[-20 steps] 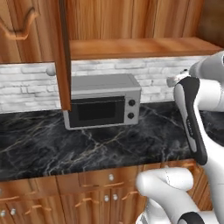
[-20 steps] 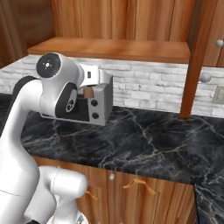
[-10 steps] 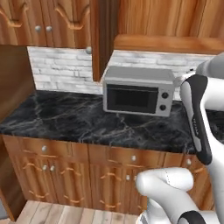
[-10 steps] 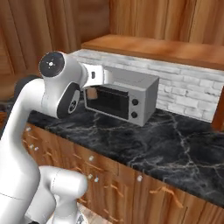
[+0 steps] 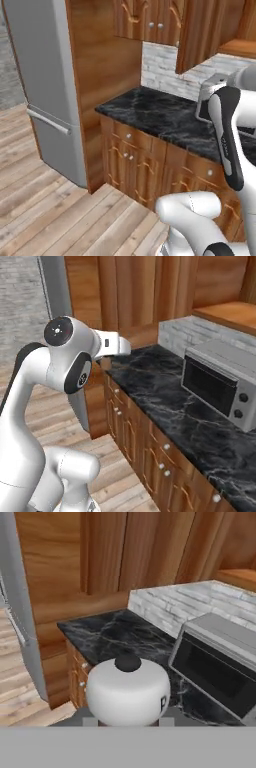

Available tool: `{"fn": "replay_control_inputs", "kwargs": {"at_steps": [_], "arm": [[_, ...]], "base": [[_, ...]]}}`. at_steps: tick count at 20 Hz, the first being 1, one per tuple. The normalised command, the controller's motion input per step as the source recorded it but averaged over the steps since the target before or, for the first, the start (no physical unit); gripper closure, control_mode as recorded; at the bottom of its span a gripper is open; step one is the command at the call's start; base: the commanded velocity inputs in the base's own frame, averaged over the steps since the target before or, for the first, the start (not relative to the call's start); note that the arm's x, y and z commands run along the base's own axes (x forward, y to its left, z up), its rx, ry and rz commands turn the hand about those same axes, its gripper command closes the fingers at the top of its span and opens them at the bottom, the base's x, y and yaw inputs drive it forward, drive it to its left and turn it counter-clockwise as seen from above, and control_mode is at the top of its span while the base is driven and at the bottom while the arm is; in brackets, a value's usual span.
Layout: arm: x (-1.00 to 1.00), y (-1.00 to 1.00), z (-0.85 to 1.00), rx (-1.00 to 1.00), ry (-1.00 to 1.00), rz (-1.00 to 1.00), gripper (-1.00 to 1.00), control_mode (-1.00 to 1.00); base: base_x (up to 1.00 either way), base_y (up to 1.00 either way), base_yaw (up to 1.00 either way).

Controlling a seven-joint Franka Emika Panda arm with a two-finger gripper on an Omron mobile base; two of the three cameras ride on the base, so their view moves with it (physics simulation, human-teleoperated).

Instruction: Retrieve the shaker from the cabinet and place it next the steak on a plate on the dining table.

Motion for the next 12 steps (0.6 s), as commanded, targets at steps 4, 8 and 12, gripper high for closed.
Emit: {"fn": "replay_control_inputs", "kwargs": {"at_steps": [4,8,12], "arm": [[0.00,0.00,0.00,0.00,0.00,0.00,1.00,1.00],[0.00,0.00,0.00,0.00,0.00,0.00,1.00,1.00],[0.00,0.00,0.00,0.00,0.00,0.00,1.00,1.00]], "base": [[-0.41,0.00,0.80],[-0.32,0.00,0.76],[-0.25,0.00,0.74]]}}
